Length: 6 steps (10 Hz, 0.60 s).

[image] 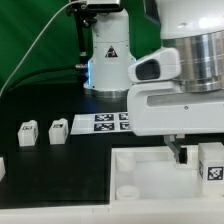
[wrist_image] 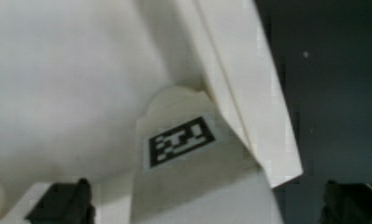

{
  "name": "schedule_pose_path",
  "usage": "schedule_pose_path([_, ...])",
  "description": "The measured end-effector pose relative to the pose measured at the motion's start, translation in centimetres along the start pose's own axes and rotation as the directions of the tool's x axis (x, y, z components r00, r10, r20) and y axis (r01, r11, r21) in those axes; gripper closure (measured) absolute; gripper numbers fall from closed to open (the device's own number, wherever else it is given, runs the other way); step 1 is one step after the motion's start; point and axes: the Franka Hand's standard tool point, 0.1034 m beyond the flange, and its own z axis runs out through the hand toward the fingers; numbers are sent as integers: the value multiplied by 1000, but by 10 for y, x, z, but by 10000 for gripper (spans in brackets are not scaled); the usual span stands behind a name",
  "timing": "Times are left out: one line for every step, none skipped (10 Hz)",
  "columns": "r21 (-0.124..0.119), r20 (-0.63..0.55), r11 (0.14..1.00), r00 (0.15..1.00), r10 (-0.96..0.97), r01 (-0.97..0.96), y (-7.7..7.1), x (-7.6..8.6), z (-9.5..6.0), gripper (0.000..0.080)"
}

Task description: Assemble one leg

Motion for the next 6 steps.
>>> schedule_pose_path([-26,-12,983,983,-184,184,-1,2,-1,151])
schedule_pose_path([-19,-12,992,993,-121,121,-2,1,0,151])
schedule_pose_path([-19,-12,992,992,-123,123,-1,1,0,275])
schedule_pose_path([-13,-12,998,998,-68,68,-2,1,0,275])
schedule_pose_path([0,-11,994,994,112,-112,-4,0,0,457])
schedule_pose_path([-2,-12,967,967,256,-256,0,1,0,495])
